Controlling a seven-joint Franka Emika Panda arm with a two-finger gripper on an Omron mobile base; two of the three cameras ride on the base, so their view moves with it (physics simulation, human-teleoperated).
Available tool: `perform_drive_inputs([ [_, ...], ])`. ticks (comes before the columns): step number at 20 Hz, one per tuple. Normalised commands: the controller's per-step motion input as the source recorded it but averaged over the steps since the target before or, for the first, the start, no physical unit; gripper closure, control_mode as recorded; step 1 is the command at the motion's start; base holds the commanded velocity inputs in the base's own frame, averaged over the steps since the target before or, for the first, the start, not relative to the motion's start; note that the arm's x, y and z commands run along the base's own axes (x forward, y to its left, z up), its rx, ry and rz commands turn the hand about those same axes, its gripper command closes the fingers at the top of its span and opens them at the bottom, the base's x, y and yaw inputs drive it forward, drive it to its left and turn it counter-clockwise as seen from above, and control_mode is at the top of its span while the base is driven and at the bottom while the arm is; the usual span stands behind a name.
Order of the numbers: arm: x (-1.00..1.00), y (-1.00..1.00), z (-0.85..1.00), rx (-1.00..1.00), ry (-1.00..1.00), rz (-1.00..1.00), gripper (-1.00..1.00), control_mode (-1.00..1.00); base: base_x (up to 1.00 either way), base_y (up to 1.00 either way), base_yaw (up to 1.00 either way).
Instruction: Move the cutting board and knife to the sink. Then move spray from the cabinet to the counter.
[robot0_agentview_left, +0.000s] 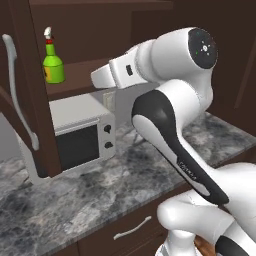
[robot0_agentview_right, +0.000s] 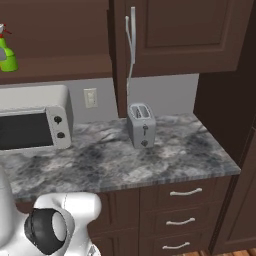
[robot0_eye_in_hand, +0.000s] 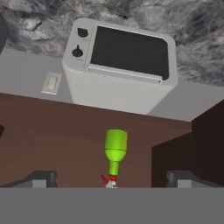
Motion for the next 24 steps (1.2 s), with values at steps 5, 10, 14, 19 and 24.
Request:
perform_drive_inputs([
  [5,0.57,0.39,0.0,0.0,0.0,-0.06,-1.0,-1.0,0.0,0.0,0.0],
  [10,0.6,0.28,0.04,0.0,0.0,-0.03,-1.0,-1.0,0.0,0.0,0.0],
  [14,0.53,0.17,0.24,0.04,0.02,0.0,-1.0,-1.0,0.0,0.0,0.0],
  [19,0.34,0.29,0.17,0.03,0.12,0.0,-1.0,-1.0,0.0,0.0,0.0],
  [24,0.06,0.44,0.02,0.0,0.14,0.0,-1.0,-1.0,0.0,0.0,0.0],
])
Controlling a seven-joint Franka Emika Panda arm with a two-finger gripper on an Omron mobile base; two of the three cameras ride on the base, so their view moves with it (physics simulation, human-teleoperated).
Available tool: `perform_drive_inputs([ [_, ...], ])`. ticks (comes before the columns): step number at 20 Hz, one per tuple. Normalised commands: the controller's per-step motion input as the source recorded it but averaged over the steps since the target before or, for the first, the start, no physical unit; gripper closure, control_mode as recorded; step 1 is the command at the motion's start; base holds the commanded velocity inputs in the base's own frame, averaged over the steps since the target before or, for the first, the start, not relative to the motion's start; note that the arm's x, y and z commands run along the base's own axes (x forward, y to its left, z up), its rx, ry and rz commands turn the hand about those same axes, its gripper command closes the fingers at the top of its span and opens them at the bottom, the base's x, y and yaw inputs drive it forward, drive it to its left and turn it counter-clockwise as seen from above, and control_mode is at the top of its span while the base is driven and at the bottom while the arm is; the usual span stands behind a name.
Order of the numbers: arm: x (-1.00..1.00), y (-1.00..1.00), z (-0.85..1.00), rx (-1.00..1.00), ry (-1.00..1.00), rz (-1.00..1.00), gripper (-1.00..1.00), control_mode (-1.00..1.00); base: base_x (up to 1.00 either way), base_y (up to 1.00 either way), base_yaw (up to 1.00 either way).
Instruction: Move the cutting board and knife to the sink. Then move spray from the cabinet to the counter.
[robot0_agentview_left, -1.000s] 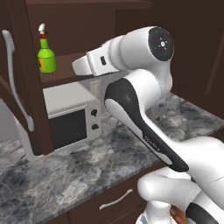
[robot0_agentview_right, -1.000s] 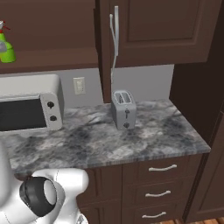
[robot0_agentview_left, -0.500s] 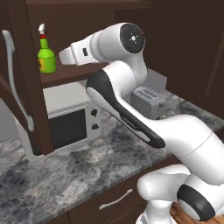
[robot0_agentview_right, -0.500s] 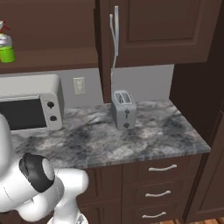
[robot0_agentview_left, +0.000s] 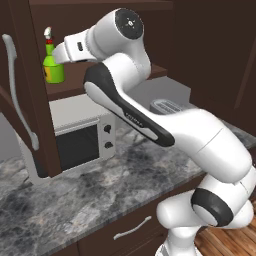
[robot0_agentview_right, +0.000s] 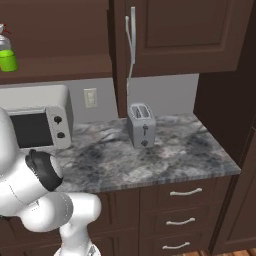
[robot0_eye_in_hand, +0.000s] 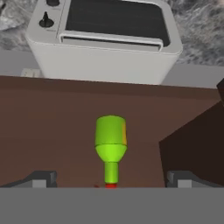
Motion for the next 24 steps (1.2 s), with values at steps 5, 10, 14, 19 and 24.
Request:
perform_drive_inputs([
  [5,0.04,0.0,0.0,0.0,0.0,0.0,-1.0,-1.0,0.0,0.0,0.0],
  [10,0.06,0.17,-0.12,-0.04,0.0,0.0,-1.0,-1.0,0.0,0.0,0.0],
  [14,0.12,0.22,-0.26,-0.04,0.0,0.0,-1.0,-1.0,0.0,0.0,0.0],
  [19,0.26,0.19,-0.06,-0.02,-0.03,0.0,-1.0,-1.0,0.0,0.0,0.0],
  [24,0.58,0.04,0.0,0.0,-0.01,0.0,-1.0,-1.0,0.0,0.0,0.0],
])
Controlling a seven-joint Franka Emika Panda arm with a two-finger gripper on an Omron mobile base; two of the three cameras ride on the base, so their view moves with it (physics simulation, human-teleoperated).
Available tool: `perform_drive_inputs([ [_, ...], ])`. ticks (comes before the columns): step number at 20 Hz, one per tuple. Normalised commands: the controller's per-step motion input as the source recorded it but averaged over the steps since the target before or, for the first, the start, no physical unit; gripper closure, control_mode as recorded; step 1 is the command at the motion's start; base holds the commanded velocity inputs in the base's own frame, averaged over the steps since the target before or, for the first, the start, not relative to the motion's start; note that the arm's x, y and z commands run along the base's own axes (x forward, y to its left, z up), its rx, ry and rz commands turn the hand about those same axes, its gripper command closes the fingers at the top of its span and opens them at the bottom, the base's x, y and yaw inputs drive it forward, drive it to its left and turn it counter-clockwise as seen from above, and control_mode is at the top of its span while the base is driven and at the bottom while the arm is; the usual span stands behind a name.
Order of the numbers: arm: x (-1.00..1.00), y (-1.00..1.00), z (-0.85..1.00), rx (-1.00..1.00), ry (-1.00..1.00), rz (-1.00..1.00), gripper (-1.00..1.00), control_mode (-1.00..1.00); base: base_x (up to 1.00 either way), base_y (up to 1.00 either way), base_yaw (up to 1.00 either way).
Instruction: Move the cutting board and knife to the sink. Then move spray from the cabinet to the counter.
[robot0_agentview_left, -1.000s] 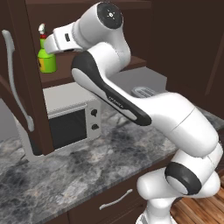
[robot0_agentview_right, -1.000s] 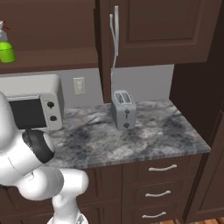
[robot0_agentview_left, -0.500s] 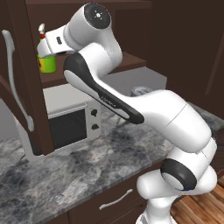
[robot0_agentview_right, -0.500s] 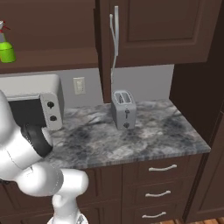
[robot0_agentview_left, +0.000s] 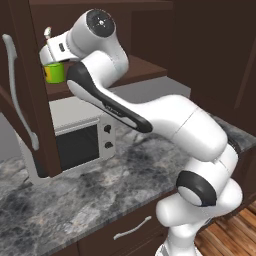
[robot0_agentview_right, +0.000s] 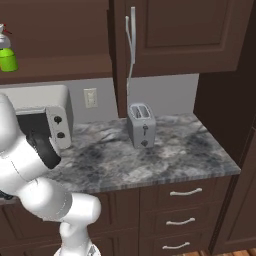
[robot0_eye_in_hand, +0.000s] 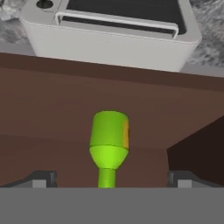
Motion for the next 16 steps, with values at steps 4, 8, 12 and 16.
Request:
perform_drive_inputs([
  [4,0.57,0.0,-0.01,0.0,0.0,0.0,-1.0,-1.0,0.0,0.0,0.0],
  [8,0.49,0.05,0.0,0.0,0.0,0.0,-1.0,-1.0,0.0,0.0,0.0],
  [12,0.42,0.33,0.0,0.0,0.0,0.0,-1.0,-1.0,0.0,0.0,0.0],
  [16,0.37,0.3,0.0,0.0,0.0,0.0,-1.0,-1.0,0.0,0.0,0.0],
])
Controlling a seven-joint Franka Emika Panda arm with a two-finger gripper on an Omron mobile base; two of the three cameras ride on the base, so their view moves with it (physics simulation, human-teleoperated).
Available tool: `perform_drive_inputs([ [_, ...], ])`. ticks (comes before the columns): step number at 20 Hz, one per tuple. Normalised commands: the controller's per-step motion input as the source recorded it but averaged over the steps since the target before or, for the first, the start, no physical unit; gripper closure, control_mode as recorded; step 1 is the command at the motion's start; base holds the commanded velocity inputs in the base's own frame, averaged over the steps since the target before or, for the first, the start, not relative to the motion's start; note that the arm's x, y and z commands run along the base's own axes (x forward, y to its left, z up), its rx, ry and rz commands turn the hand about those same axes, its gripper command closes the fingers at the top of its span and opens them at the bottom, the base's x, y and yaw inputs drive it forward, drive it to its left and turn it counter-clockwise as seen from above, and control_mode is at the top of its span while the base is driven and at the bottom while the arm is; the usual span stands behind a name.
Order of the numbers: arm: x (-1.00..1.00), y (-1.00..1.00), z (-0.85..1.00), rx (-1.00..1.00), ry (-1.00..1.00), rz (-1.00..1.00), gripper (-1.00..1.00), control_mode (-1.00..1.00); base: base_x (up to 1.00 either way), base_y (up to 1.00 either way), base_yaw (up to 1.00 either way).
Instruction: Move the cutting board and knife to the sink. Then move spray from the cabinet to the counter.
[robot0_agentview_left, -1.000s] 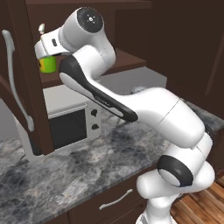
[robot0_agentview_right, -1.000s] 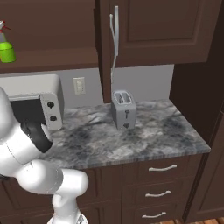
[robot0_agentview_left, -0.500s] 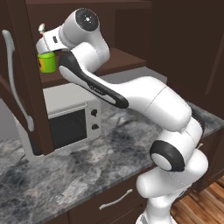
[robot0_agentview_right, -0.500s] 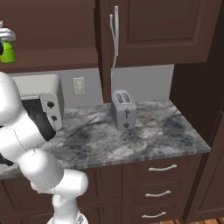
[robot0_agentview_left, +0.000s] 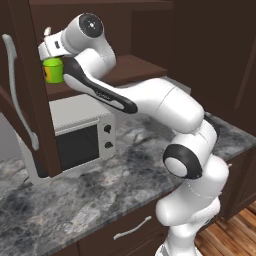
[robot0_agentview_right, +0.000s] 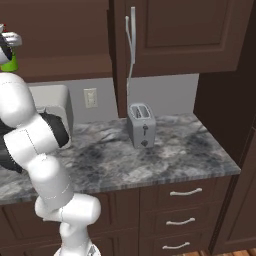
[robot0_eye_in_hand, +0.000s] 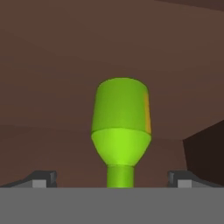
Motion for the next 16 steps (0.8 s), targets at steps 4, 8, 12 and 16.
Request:
perform_drive_inputs([
  [4,0.37,0.24,0.0,0.0,0.0,0.0,-1.0,-1.0,0.0,0.0,0.0],
  [8,0.29,0.13,0.0,0.0,0.0,0.0,-1.0,-1.0,0.0,0.0,0.0],
  [12,0.29,0.16,0.0,0.0,0.0,0.0,-1.0,-1.0,0.0,0.0,0.0],
  [16,0.19,0.12,0.0,0.0,0.0,0.0,-1.0,-1.0,0.0,0.0,0.0],
])
